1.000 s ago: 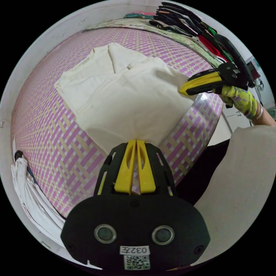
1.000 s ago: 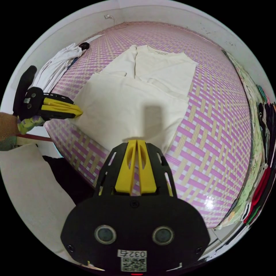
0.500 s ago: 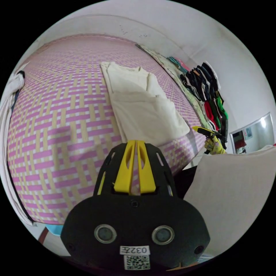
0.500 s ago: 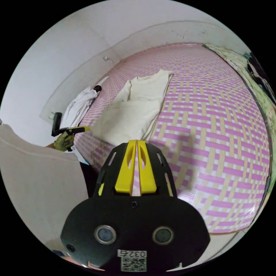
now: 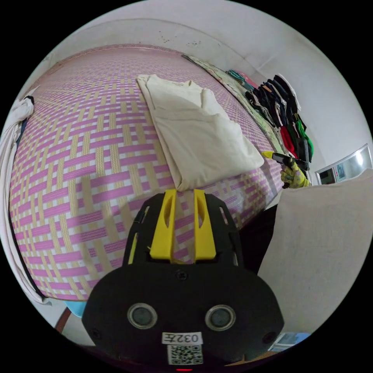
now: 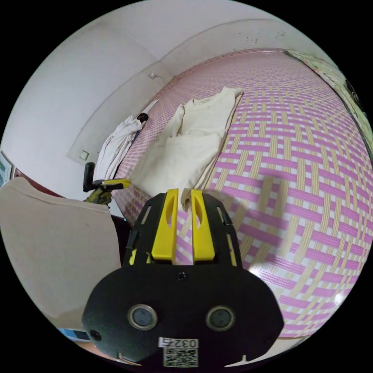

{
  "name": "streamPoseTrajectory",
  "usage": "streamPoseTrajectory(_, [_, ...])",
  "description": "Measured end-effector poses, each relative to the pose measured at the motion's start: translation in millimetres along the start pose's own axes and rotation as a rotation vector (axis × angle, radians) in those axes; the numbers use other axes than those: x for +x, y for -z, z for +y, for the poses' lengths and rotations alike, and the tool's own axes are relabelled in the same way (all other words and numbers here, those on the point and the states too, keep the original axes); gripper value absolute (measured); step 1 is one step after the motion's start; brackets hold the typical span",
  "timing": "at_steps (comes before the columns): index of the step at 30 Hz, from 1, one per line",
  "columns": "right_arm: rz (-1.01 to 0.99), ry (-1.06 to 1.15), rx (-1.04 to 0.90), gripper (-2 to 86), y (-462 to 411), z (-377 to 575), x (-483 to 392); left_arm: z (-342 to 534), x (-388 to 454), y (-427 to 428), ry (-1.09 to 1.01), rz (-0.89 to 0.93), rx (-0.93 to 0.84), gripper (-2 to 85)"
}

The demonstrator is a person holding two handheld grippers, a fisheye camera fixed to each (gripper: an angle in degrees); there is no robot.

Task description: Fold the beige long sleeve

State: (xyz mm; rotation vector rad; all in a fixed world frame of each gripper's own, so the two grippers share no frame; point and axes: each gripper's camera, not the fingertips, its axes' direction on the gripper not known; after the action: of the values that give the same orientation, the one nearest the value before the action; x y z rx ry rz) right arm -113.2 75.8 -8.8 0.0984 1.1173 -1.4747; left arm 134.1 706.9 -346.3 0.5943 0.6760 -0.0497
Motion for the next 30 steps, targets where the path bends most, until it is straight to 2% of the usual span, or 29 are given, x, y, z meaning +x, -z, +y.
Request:
streamPoseTrajectory(4, [-0.015,0.024,0.048,5.1,2.7,-10.1,0.6,2.9,-11.7,-0.5,0.03,0.028,0.012,4.2])
streamPoseTrajectory(8, [0.063,0.056,-0.055,4.1,-22.8,-14.2,4.8,4.7,-19.5,0.1,0.025,0.04,0.013,3.1])
streamPoseTrajectory(12, [-0.069,-0.076,-0.005,4.8,-12.3,4.0,39.9,6.2,-26.1,1.3,0.011,0.06,0.016,3.4])
streamPoseTrajectory(15, [-0.092,-0.076,0.065,5.4,10.5,20.7,41.8,8.1,-28.4,4.8,-0.012,0.089,0.032,4.2])
streamPoseTrajectory(21, [-0.011,0.033,-0.072,7.3,-8.3,38.4,23.4,5.4,-24.7,3.7,-0.092,0.061,0.002,5.9])
streamPoseTrajectory(30, [0.16,0.197,-0.143,7.6,-37.3,35.3,-14.5,-4.7,-11.3,4.0,-0.241,-0.042,-0.032,6.9])
